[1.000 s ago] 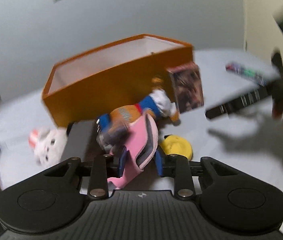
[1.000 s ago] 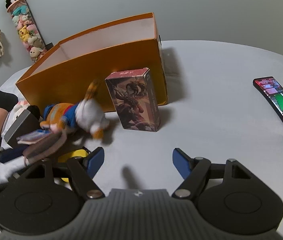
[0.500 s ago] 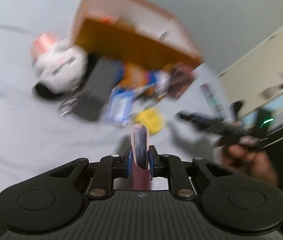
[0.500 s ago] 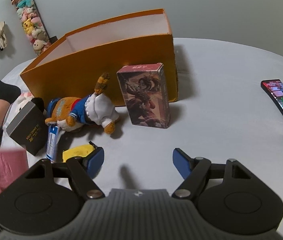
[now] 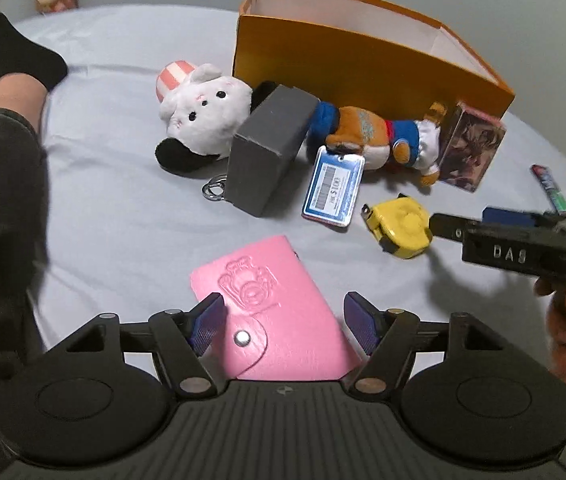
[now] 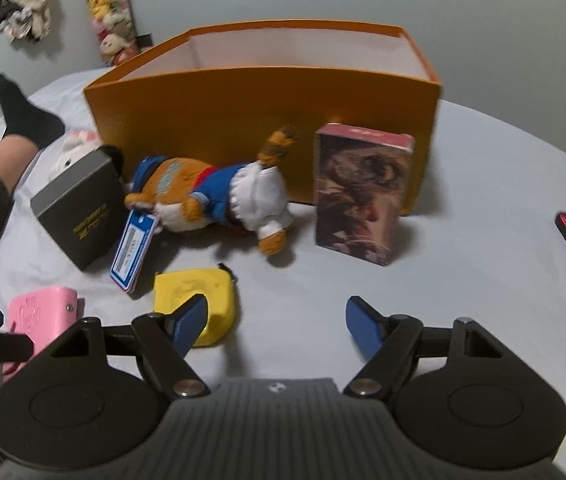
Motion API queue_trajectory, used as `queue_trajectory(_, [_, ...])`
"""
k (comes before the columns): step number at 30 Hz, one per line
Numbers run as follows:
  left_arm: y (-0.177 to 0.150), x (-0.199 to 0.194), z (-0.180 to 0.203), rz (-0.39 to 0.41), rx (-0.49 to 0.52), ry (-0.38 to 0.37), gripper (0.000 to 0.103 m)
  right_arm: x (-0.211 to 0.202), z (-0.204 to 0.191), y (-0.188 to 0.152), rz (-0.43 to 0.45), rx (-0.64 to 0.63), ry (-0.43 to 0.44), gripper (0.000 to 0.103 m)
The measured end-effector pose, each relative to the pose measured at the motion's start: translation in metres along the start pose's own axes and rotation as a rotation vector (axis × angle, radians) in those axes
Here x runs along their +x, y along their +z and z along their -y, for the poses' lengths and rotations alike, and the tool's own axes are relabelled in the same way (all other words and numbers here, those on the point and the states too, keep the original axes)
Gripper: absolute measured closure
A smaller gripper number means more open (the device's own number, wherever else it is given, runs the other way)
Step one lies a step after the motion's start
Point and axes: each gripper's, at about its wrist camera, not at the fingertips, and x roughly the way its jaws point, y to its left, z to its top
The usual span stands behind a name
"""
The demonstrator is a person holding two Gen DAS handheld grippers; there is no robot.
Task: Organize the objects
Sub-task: 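Grasp the pink card wallet with the left gripper, then grasp the yellow tape measure with the right gripper while the left holds the wallet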
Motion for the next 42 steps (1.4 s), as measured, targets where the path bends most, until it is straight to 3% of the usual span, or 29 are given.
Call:
queue_trajectory(8, [-0.020,0.008,0.018,0.110,-0.004,0.195,0.020,0.004,-0.015,0.001,0.005,-0.054,0.002,0.026])
queue_trajectory(11, [-0.029,0.004,0.016,0.133,-0.059,0.214,0.016,0.006,-0.022,0.001,0.007,-0.073,0.008,0.025])
queue_trajectory(15, [-0.033,0.009,0.021,0.171,-0.045,0.237,0.007,0.013,-0.031,0.001,0.002,-0.100,0.012,0.025])
queue_trajectory(19, [-0.036,0.016,0.024,0.186,-0.066,0.249,0.005,0.016,-0.038,0.002,0.001,-0.124,0.013,0.025])
queue_trajectory(25, [-0.042,0.018,0.016,0.213,-0.085,0.211,0.003,0.022,-0.050,0.001,-0.017,-0.185,0.029,0.026])
queue_trajectory(28, [-0.045,0.021,0.006,0.162,-0.145,0.167,0.003,0.023,-0.055,-0.001,-0.015,-0.209,0.021,0.026])
queue_trajectory(34, [-0.042,0.022,0.012,0.152,-0.094,0.172,0.007,0.025,-0.058,-0.005,-0.022,-0.220,0.020,0.026])
queue_trajectory(35, [-0.041,0.022,0.013,0.150,-0.074,0.171,0.007,0.025,-0.058,-0.005,-0.024,-0.224,0.017,0.028])
queue_trajectory(38, [-0.040,0.022,0.011,0.140,-0.057,0.154,0.008,0.026,-0.057,-0.007,-0.029,-0.228,0.020,0.044])
queue_trajectory(42, [-0.038,0.020,0.011,0.127,-0.038,0.111,0.009,0.025,-0.051,-0.004,-0.030,-0.196,0.033,0.046])
